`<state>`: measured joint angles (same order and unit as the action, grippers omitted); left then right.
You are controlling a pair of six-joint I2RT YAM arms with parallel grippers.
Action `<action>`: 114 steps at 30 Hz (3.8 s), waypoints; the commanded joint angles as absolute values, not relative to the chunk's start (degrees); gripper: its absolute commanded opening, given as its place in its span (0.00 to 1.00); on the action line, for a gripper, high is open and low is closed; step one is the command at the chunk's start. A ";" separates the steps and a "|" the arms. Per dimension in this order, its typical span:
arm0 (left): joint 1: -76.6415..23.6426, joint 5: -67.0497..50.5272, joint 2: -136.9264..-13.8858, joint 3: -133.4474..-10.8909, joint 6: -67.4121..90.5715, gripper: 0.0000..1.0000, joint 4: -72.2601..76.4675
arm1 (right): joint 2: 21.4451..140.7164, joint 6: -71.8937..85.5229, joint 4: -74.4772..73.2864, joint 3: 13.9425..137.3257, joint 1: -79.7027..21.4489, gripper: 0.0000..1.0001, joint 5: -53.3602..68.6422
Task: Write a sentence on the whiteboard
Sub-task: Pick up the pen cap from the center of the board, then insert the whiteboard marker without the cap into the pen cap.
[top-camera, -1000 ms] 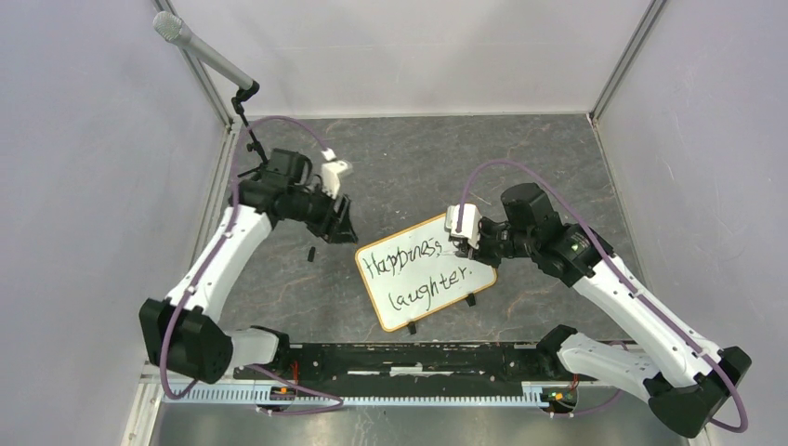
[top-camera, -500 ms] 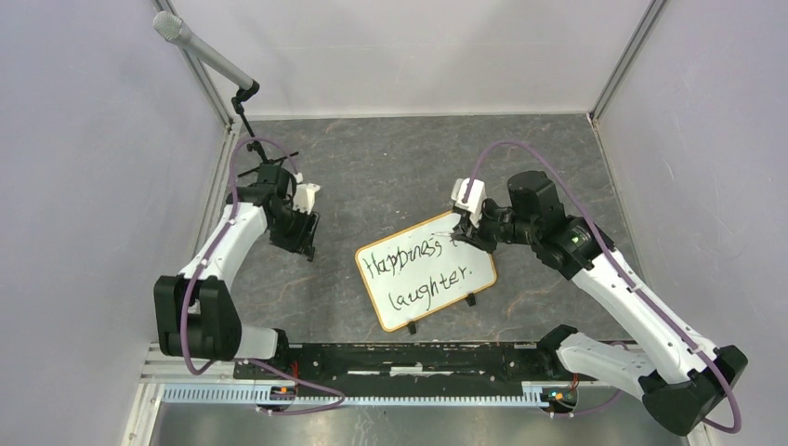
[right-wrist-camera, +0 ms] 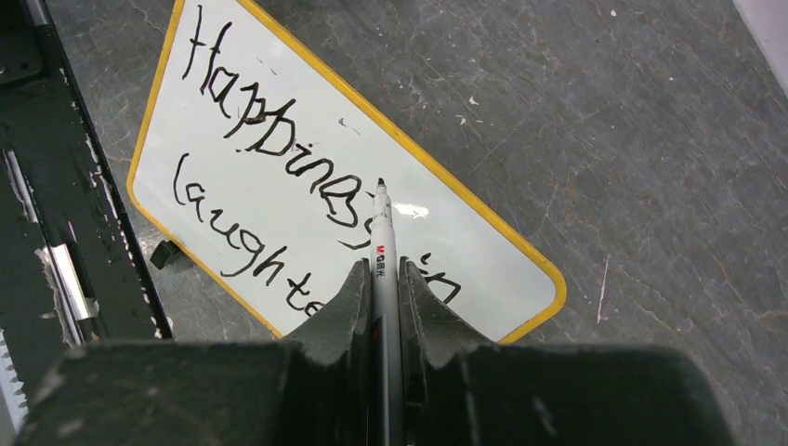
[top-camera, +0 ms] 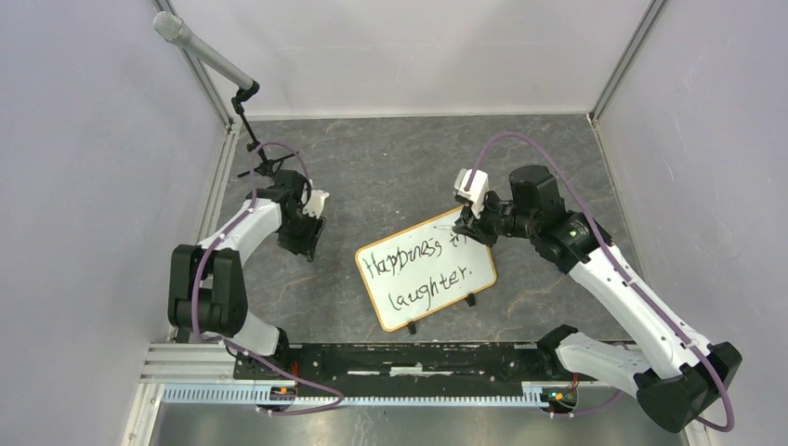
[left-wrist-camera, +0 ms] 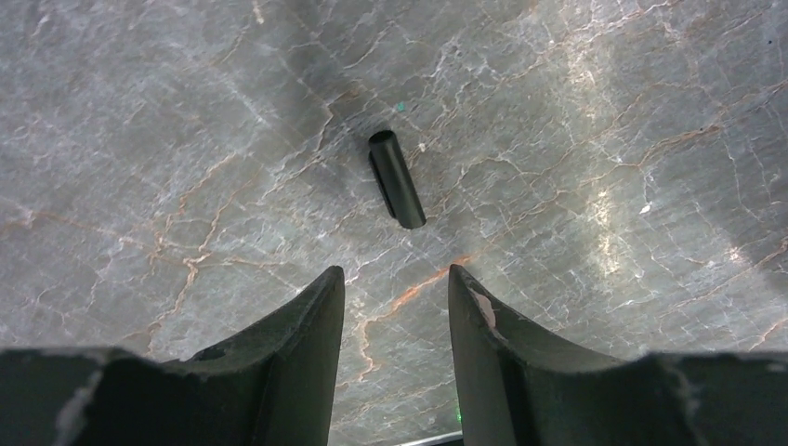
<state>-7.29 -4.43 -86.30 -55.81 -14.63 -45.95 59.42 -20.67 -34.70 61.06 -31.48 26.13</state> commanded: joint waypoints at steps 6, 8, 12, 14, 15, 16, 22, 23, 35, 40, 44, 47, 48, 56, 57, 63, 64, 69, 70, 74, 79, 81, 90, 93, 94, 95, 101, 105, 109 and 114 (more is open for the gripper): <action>-10.02 -1.71 -91.70 -55.83 -14.70 0.52 -42.44 | 60.30 -19.74 -32.93 63.96 -30.77 0.00 27.36; -10.11 -1.56 -92.41 -55.32 -15.14 0.52 -41.71 | 60.37 -19.86 -32.96 63.83 -30.76 0.00 27.35; -10.10 -0.81 -94.26 -53.99 -15.14 0.49 -39.54 | 60.69 -19.95 -33.00 63.65 -30.68 0.00 27.35; -10.11 -0.68 -95.01 -53.88 -14.82 0.47 -38.17 | 60.96 -20.02 -33.06 63.63 -30.67 0.00 27.33; -10.11 -0.65 -95.29 -54.03 -14.62 0.47 -37.68 | 61.07 -20.04 -33.11 63.71 -30.67 0.00 27.50; -10.12 -0.70 -95.70 -54.30 -14.52 0.46 -37.22 | 61.28 -20.04 -33.13 63.78 -30.67 0.00 27.53; -10.06 -1.51 -97.69 -55.04 -13.89 0.40 -35.42 | 61.50 -20.30 -33.49 63.82 -30.68 0.00 27.21; -10.02 -1.43 -97.91 -54.87 -13.76 0.39 -34.83 | 61.35 -20.39 -33.48 63.74 -30.63 0.00 27.13; -9.76 -3.38 -98.40 -54.29 -13.56 0.33 -29.88 | 61.45 -20.65 -33.59 63.12 -30.68 0.00 27.02; -9.76 -4.96 -98.26 -54.31 -12.68 0.36 -29.45 | 61.45 -20.74 -33.73 63.02 -30.67 0.00 27.02; -9.71 -3.46 -98.78 -54.33 -12.73 0.33 -29.36 | 61.27 -20.95 -33.77 62.96 -30.67 0.00 26.81; -9.60 -2.99 -98.42 -54.14 -13.05 0.24 -29.18 | 61.26 -21.09 -33.71 62.61 -30.67 0.00 26.77; -9.51 -2.92 -98.01 -54.27 -13.13 0.20 -29.39 | 61.30 -21.09 -33.70 62.52 -30.68 0.00 26.72; -9.33 -6.24 -85.36 -59.34 -16.92 0.02 -40.80 | 62.29 -19.82 -33.28 62.27 -30.67 0.00 30.45; -9.33 -7.22 -83.39 -60.36 -18.29 0.02 -43.05 | 62.40 -19.55 -32.96 62.19 -30.67 0.00 31.10; -9.48 -11.08 -77.39 -72.83 -24.32 0.02 -58.93 | 62.45 -16.34 -29.43 62.01 -30.67 0.00 34.81; -9.59 -12.56 -76.88 -75.01 -25.22 0.02 -61.42 | 62.45 -15.83 -28.92 61.92 -30.64 0.00 35.42; -14.25 -16.75 -73.42 -83.93 -31.46 0.02 -70.99 | 62.25 -12.33 -26.07 61.20 -30.50 0.00 40.09; -16.94 -16.81 -72.78 -85.26 -32.66 0.02 -72.81 | 62.15 -11.57 -25.37 60.90 -30.39 0.00 41.38; -25.70 -21.07 -70.45 -87.84 -34.23 0.02 -77.03 | 61.70 -7.83 -21.64 58.24 -29.76 0.00 47.00; -35.08 -21.28 -70.09 -88.16 -33.11 0.02 -77.82 | 61.65 -1.23 -15.53 55.16 -29.13 0.00 54.83; -36.67 -22.59 -70.43 -88.18 -33.16 0.02 -77.94 | 61.63 1.93 -13.15 54.12 -29.18 0.00 56.84; -41.13 -24.29 -74.04 -90.48 -34.38 0.03 -78.07 | 62.35 18.76 3.22 48.03 -29.46 0.00 62.66; -42.89 -23.16 -75.17 -90.63 -34.78 0.02 -78.11 | 62.87 21.19 5.34 48.14 -30.19 0.00 62.71; -43.30 -22.98 -75.46 -90.77 -34.80 0.02 -78.08 | 62.99 21.93 5.92 48.31 -30.45 0.00 62.82; -43.77 -22.72 -75.80 -90.79 -34.82 0.02 -78.11 | 63.07 22.53 6.66 48.46 -30.55 0.00 62.87; -45.69 -22.05 -77.30 -92.04 -34.99 0.02 -78.17 | 63.48 23.79 7.57 48.97 -31.63 0.00 62.10; -46.56 -22.11 -78.18 -92.81 -34.92 0.02 -78.28 | 63.64 23.88 7.74 48.78 -32.17 0.00 61.75; -47.19 -22.14 -78.55 -92.91 -35.14 0.02 -78.60 | 64.14 23.47 7.37 49.28 -32.41 0.00 61.43; -47.55 -22.06 -78.49 -92.90 -35.41 0.03 -78.67 | 64.67 22.75 6.76 49.59 -32.52 0.00 61.04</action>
<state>-47.05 -22.50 -78.50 -90.70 -33.10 -77.97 64.23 23.14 5.50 47.92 -32.21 61.23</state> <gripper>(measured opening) 0.062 0.159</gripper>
